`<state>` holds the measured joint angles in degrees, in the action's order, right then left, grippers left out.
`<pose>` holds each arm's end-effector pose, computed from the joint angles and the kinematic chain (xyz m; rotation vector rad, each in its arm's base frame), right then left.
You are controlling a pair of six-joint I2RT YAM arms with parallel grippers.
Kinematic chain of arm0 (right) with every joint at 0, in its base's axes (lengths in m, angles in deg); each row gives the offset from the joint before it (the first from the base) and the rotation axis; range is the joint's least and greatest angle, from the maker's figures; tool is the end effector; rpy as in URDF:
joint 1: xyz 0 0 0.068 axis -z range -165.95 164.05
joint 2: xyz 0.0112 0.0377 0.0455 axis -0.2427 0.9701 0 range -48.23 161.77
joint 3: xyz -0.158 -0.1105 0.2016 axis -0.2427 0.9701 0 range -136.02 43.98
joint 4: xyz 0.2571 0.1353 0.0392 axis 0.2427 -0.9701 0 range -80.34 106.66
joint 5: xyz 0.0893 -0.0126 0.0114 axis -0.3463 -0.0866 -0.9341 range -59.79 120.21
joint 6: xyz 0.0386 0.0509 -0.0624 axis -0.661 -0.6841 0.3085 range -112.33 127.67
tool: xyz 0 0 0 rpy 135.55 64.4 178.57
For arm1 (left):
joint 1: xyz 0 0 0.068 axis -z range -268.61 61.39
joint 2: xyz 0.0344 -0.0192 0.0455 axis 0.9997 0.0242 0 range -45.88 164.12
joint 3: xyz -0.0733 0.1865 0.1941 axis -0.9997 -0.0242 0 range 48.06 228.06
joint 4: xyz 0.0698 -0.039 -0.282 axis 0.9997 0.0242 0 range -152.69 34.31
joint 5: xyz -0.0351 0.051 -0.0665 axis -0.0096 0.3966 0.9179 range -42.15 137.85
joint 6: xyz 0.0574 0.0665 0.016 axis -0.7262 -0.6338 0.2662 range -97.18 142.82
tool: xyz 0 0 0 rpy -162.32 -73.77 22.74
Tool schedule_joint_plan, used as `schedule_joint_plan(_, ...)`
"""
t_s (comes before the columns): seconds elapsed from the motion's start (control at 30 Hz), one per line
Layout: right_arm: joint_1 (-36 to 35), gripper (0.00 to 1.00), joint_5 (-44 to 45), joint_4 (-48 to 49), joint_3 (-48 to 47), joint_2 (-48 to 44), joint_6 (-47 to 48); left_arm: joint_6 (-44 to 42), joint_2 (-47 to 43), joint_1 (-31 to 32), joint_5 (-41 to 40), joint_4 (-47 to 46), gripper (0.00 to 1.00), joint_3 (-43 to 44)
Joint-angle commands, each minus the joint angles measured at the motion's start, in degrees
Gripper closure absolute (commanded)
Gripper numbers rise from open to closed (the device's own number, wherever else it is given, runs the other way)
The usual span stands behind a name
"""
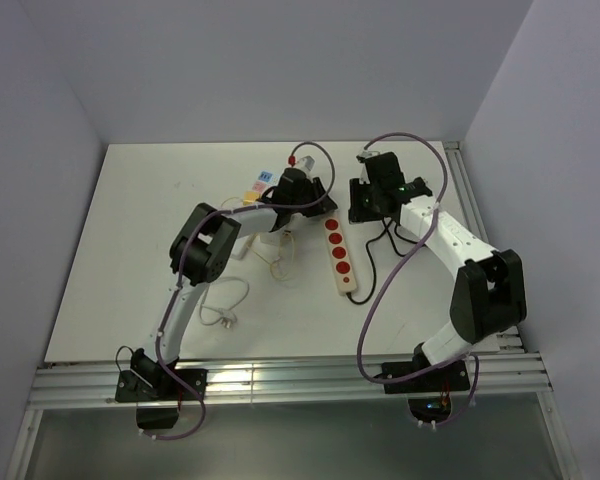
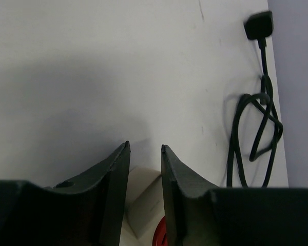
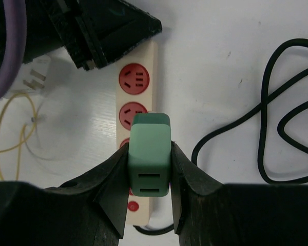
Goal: Insert the plug
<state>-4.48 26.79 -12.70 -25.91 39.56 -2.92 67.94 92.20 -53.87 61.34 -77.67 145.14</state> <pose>0.3751 0.1306 0.2424 -0.1954 2.4086 0.3073 0.4881 -0.3609 0.0902 -0.0370 2.1985 -1.0779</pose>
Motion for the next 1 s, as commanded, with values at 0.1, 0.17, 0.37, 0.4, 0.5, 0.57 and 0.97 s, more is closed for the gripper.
schedule_joint_plan(0.1,-0.55,1.00,0.79,-6.74,-6.66,4.31,3.12,0.05,-4.75,3.58,6.97,1.70,0.55,1.09)
schedule_joint_plan(0.17,-0.64,1.00,-0.36,-7.37,-7.01,5.63,3.12,0.23,-4.84,1.75,7.68,3.81,0.43,2.24)
schedule_joint_plan(0.37,-0.99,1.00,-3.34,-10.44,-11.75,9.94,3.99,-0.39,-12.74,-4.41,6.37,3.56,0.10,-2.41)
schedule_joint_plan(0.4,-1.07,1.00,-3.78,-10.62,-12.20,10.55,4.61,-1.00,-15.27,-4.94,5.41,4.43,0.08,-3.55)
schedule_joint_plan(0.5,-1.08,1.00,-4.49,-11.85,-14.13,12.49,5.66,-2.14,-19.93,-6.26,5.05,5.31,0.06,-5.48)
schedule_joint_plan(0.57,-1.08,1.00,-5.97,-12.55,-15.01,13.37,6.37,-1.80,-23.54,-7.14,5.83,4.62,0.06,-8.38)
schedule_joint_plan(0.97,-1.87,1.00,-6.07,-16.59,-18.96,19.17,8.57,-1.27,-36.21,-8.11,6.20,3.38,0.08,-22.27)
